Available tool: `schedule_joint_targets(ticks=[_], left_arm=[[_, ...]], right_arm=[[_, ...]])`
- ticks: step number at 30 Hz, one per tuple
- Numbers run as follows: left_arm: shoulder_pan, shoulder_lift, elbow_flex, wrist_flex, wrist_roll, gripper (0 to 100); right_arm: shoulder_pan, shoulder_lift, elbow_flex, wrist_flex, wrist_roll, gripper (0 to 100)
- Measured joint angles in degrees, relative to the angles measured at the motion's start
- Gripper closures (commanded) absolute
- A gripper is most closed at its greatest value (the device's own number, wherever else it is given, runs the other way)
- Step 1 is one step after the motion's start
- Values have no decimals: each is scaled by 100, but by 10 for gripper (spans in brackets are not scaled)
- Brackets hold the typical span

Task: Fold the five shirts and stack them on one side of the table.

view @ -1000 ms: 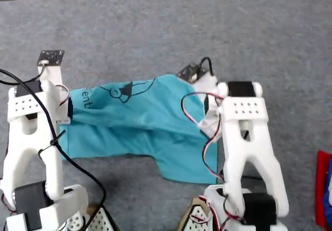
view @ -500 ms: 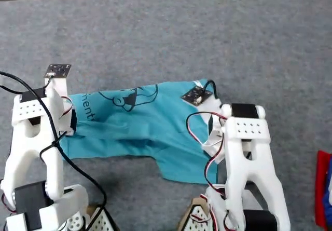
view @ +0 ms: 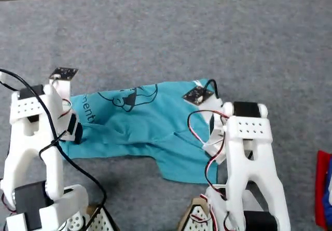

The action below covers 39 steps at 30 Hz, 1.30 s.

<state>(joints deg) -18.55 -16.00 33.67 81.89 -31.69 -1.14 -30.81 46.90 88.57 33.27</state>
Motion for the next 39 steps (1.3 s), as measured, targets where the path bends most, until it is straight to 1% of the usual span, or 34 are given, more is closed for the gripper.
schedule_joint_targets(ticks=[2,3,6,9,10,12,16,20,23,29,39], left_arm=[[0,0,-440,457,0,791],[0,0,-677,633,0,790],[0,0,-1433,1073,0,791],[0,0,-1864,1204,0,792],[0,0,-1908,1231,0,792],[53,0,-1943,1266,0,793],[141,-9,-1864,1301,0,793],[141,-9,-1635,1301,0,793],[141,-9,-1477,1301,0,793],[141,-9,-1424,1275,0,793],[141,-9,-1424,1275,0,793]], right_arm=[[-255,0,-369,193,-53,678],[-431,0,-536,273,-193,692],[-1143,9,-879,316,-774,779],[-2004,360,-967,105,-1319,868],[-2224,571,-967,-53,-1495,871],[-2435,1099,-1055,-422,-1785,853],[-2488,2321,-1486,-782,-1960,837],[-2497,3402,-1987,-800,-1996,839],[-2497,3921,-2303,-800,-2004,843],[-2497,4193,-2462,-800,-2022,945],[-2497,4211,-2462,-492,-2022,974]])
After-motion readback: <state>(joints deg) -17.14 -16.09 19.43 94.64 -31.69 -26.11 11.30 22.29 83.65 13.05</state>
